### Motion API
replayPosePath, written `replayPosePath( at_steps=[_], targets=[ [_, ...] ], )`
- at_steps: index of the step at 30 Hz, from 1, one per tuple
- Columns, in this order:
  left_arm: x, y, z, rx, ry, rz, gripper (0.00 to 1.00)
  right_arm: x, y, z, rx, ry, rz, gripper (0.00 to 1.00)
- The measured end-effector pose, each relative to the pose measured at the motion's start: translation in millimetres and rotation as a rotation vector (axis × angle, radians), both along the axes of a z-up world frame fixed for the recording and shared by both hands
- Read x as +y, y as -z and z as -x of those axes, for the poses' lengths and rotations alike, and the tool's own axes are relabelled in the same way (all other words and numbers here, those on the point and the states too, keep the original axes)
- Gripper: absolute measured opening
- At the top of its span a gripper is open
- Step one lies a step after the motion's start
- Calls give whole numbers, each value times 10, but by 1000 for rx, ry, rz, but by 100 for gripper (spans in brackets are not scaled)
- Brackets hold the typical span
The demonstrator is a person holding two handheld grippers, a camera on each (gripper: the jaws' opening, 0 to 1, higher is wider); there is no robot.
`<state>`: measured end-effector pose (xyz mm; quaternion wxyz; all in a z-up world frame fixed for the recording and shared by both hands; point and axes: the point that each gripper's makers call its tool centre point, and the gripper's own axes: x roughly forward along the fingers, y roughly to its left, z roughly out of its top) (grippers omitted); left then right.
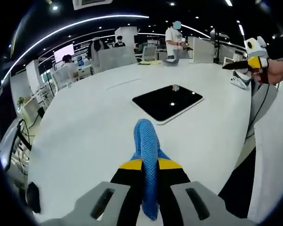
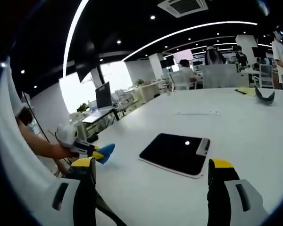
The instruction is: Wipe the mirror surface with the cleaning cloth until all visible marks leave the cleaned area.
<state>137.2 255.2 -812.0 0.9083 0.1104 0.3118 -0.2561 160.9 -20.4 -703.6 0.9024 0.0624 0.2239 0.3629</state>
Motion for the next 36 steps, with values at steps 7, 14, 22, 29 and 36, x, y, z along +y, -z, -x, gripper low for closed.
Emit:
replayPosePath(
  at_steps=[7, 14, 22, 29, 36],
  targets=[
    [16, 146, 89, 29, -12, 5, 7, 33, -28, -2, 1, 1, -3, 99],
    [46, 248, 123, 46, -21, 17, 7, 40, -24, 24, 4, 9, 2, 99],
    [71, 358, 165, 47, -24, 23, 7, 34, -5, 39, 14, 14, 16, 99],
    [68, 357, 162, 4, 16, 24, 8, 54, 15, 52, 22, 13, 24, 99],
    [127, 343, 109, 3, 4, 25, 16, 83, 15, 41, 20, 10, 28, 99]
  ],
)
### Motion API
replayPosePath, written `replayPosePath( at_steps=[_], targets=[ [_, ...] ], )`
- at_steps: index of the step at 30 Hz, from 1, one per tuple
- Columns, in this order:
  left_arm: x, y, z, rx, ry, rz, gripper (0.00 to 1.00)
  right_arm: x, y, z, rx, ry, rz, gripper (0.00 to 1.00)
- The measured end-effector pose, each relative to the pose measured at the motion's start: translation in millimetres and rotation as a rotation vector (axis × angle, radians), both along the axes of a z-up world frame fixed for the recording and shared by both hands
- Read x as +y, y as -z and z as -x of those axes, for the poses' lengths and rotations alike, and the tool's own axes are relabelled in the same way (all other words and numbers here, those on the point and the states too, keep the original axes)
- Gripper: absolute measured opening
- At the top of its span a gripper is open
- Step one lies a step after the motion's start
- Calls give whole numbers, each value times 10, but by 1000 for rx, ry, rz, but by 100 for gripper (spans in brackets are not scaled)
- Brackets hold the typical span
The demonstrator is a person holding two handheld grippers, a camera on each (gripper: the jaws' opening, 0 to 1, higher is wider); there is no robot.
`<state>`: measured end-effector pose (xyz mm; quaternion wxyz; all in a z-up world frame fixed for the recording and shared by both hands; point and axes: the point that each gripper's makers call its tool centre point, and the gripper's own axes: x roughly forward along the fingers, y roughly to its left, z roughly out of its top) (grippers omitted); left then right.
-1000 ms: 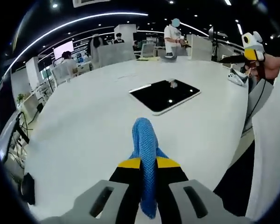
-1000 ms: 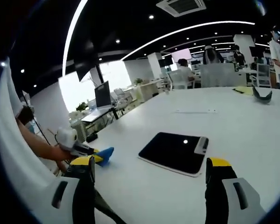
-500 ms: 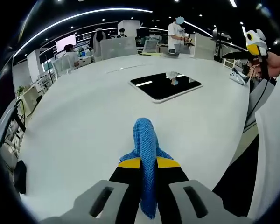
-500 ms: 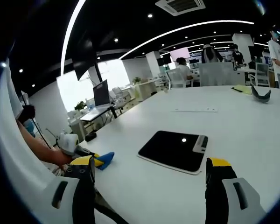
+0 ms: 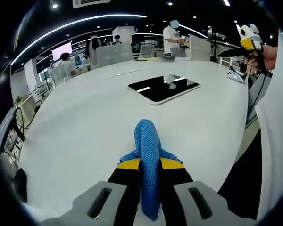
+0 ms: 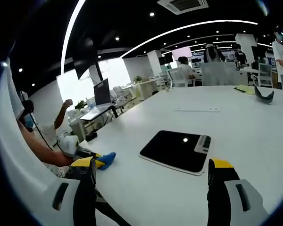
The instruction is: Wipe the mirror surface with the cleaning cloth until all visible marks leave the cleaned area.
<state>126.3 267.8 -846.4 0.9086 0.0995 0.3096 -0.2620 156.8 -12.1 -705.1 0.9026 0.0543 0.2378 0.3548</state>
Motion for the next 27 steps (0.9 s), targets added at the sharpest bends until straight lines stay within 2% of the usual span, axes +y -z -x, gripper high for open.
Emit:
replayPosePath(
  at_steps=[14, 27],
  targets=[
    [11, 4, -28, -3, 67, 15, 19, 22, 0, -33, 3, -5, 5, 99],
    [14, 6, -28, -12, 89, 43, 22, 23, 14, -39, 2, -4, 13, 99]
  ],
)
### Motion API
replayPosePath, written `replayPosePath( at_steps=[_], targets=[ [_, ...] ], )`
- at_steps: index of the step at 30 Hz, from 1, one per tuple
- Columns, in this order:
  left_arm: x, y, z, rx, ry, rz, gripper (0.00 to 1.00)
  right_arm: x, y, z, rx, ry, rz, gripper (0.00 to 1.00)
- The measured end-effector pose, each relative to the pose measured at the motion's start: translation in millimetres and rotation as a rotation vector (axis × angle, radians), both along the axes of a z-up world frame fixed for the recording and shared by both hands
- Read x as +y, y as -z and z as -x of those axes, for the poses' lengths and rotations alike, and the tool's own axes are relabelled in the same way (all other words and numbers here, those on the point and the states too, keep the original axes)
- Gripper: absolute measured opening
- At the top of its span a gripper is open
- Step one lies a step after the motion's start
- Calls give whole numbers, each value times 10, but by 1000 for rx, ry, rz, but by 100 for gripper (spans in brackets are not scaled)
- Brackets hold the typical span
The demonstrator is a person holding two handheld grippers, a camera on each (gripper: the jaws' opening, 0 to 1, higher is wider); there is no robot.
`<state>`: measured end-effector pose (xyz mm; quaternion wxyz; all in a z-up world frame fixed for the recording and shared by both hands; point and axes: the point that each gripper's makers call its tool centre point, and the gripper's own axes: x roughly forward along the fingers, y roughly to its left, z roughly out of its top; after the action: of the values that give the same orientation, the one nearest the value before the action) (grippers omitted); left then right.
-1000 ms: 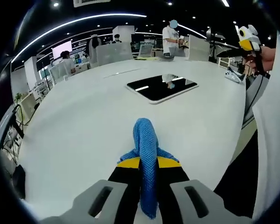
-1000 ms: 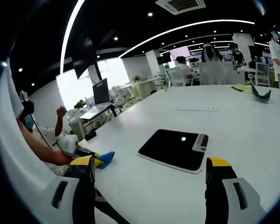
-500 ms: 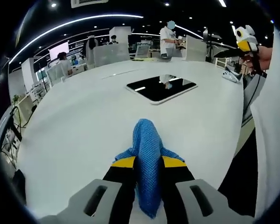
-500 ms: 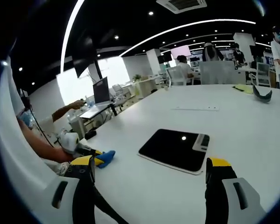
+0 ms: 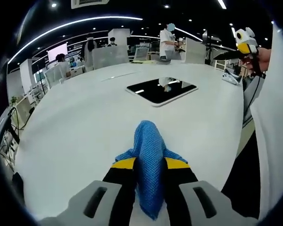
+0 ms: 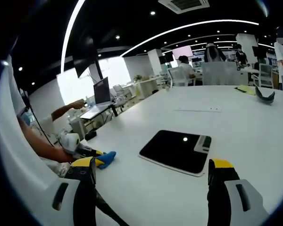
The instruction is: Wipe the mirror surface with the cleaning cloth until all visible marks leave the cleaned area.
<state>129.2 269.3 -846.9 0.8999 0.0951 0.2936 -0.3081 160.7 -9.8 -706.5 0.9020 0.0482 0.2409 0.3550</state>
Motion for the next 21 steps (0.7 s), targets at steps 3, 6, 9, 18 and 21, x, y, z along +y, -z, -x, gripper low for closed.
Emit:
replayPosePath(
  at_steps=[3, 6, 9, 18, 21],
  targets=[
    [-26, -4, 29, -10, 28, 3, 26, 0, 7, -1, 4, 2, -2, 99],
    [-12, 1, 27, -20, 18, 8, 30, 11, 8, 3, 5, 0, -2, 99],
    [-18, 1, 26, -27, 11, 12, 34, 16, 11, 7, 5, -1, -1, 99],
    [43, 6, -15, -49, -11, 34, 46, -7, 33, 15, 12, 4, -2, 99],
    [38, -8, -13, -50, -11, 54, 46, -20, 28, 19, 11, 10, -3, 99]
  ],
)
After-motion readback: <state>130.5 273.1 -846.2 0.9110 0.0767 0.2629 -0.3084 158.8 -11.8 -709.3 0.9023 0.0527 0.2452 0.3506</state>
